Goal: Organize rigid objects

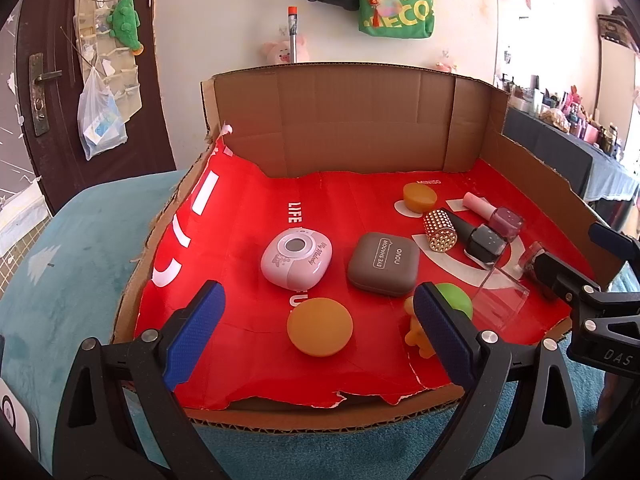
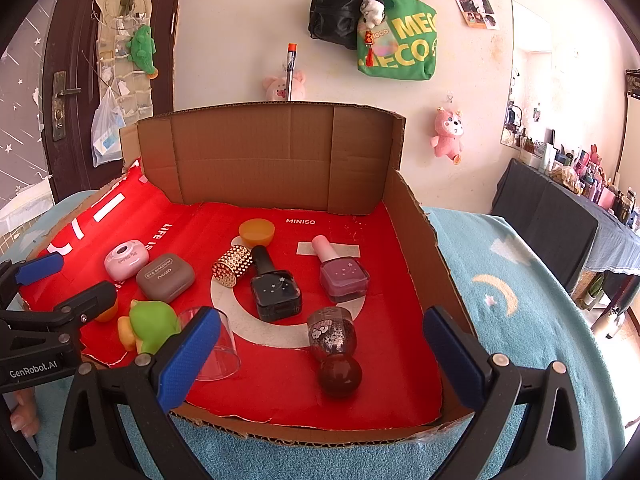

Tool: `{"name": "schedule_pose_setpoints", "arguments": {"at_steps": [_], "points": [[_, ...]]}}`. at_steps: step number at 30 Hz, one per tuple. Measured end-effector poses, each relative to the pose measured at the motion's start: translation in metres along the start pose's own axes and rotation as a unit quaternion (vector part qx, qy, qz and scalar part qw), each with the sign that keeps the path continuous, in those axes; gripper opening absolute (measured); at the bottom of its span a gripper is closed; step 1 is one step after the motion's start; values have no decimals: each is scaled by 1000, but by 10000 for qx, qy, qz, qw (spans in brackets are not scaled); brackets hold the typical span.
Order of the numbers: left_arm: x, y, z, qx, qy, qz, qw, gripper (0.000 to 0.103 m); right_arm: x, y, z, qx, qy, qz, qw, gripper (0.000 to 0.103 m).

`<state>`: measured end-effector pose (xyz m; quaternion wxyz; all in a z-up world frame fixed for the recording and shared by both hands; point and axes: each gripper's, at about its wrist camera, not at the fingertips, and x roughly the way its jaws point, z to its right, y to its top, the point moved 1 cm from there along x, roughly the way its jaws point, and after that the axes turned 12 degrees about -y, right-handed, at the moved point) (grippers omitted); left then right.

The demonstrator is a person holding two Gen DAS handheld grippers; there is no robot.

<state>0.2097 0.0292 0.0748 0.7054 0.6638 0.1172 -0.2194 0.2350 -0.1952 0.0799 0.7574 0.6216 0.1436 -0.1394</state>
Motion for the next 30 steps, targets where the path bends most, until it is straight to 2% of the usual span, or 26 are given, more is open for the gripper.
{"name": "schedule_pose_setpoints", "arguments": {"at_steps": [5,8,12,14,17,20,26,30], "points": [[-3,0,0,-1,-133,49,9999,96,0,0,1,17,10,14,10000,103],[-12,1,0,-32,-78,6,10000,96,-3,-2,6,126,57,56,9999,103],[-46,-5,2,-69,-105,133,9998,96,-32,-9,16,235,147,36,9996,103],[-58,-10,3,-133,-90,44,9999,96,-49,-15,20,246,120,10,9996,103],[-67,-27,5,-277,-218,-265,9990,96,-68,-33,19,181,292,-252,9991,103],[-67,-47,10,-344,-246,-568,9975,96,-75,-56,15,-5,176,-488,9987,103],[-47,-77,14,-418,-31,-1157,9924,96,-57,-85,18,122,194,-1238,9920,103],[-48,-77,16,-395,114,-1182,9921,96,-47,-91,23,168,47,-1540,9879,103]]}}
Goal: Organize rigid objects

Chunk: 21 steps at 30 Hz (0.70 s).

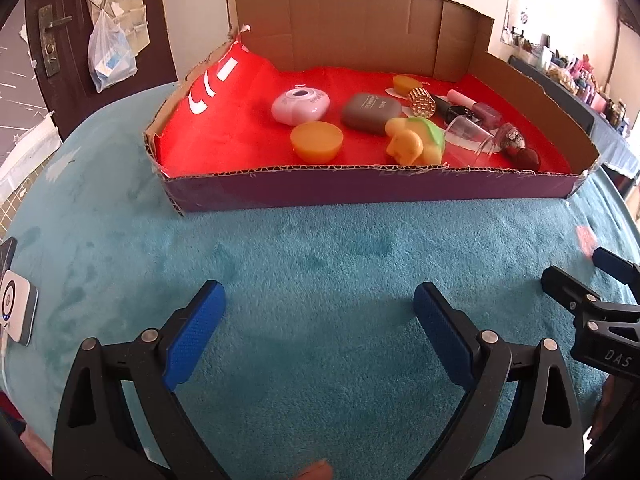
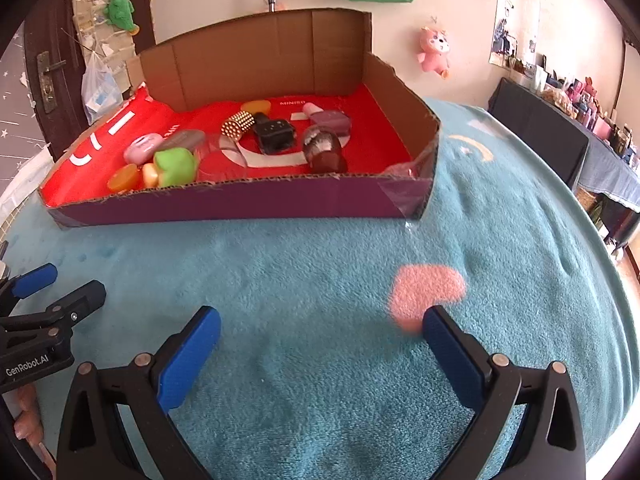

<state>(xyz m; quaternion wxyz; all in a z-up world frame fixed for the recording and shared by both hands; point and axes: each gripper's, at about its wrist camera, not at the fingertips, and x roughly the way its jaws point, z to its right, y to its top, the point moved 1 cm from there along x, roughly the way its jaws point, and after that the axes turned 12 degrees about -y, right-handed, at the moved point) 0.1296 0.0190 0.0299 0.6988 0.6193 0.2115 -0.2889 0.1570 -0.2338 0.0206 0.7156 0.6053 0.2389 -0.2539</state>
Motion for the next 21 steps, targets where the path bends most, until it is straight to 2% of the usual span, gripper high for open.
{"name": "schedule_pose_setpoints", "arguments": {"at_steps": [2,21], "points": [[3,-2,2,16,25,-123,9999,96,1,-1,0,-58,-109,-33,9999,103],[3,-3,6,-10,140,-12,9999,97,5,6,-8,-53,-215,-54,9997,103]]}}
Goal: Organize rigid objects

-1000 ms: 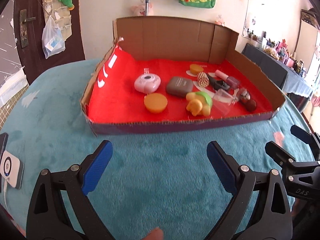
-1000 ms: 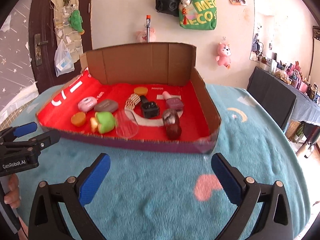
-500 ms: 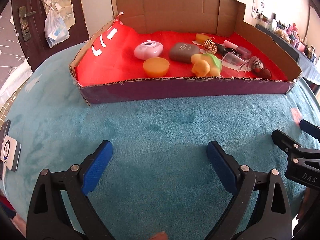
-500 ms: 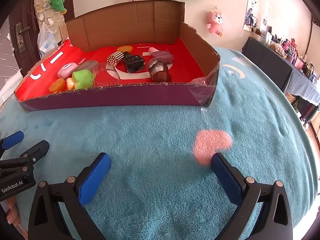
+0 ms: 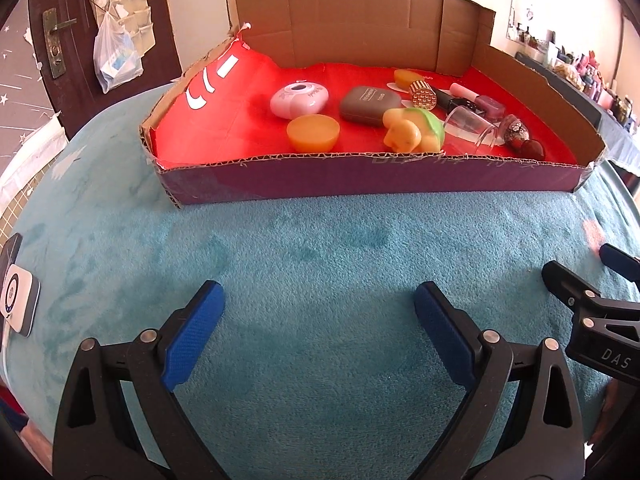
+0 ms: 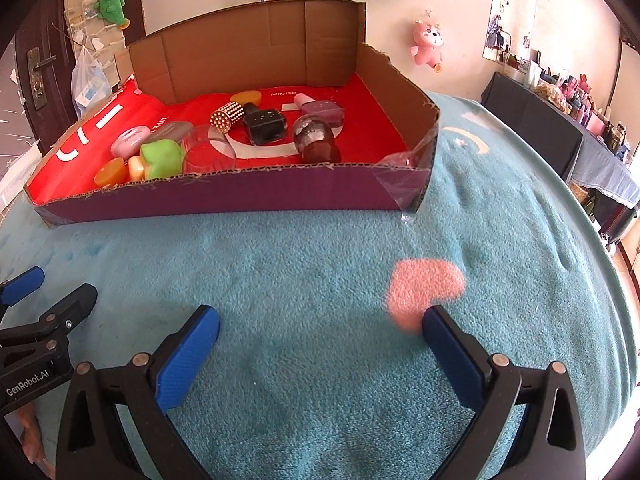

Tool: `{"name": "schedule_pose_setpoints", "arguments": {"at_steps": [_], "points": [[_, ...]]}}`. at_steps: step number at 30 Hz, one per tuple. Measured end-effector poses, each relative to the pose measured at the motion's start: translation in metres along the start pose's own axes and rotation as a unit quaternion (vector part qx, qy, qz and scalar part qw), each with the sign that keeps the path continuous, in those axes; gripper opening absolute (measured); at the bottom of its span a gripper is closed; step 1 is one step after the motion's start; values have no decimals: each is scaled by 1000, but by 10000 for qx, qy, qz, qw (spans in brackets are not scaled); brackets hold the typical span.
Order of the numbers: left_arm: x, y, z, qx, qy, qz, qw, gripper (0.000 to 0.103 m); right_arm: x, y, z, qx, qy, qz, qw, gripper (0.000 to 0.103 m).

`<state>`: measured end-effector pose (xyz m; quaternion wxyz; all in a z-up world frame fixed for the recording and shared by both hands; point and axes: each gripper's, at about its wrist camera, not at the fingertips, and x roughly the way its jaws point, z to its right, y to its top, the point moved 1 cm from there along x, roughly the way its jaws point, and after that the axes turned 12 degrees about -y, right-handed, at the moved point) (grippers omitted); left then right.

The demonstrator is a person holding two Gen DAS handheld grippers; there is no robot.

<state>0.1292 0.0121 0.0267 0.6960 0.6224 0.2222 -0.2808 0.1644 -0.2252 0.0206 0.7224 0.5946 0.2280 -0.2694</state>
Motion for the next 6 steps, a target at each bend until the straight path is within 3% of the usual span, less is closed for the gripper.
{"name": "schedule_pose_setpoints", "arguments": {"at_steps": [6], "points": [[0,0,0,-21,-20,-10,10000,98,0,0,0,0,2,1,10000,103]]}}
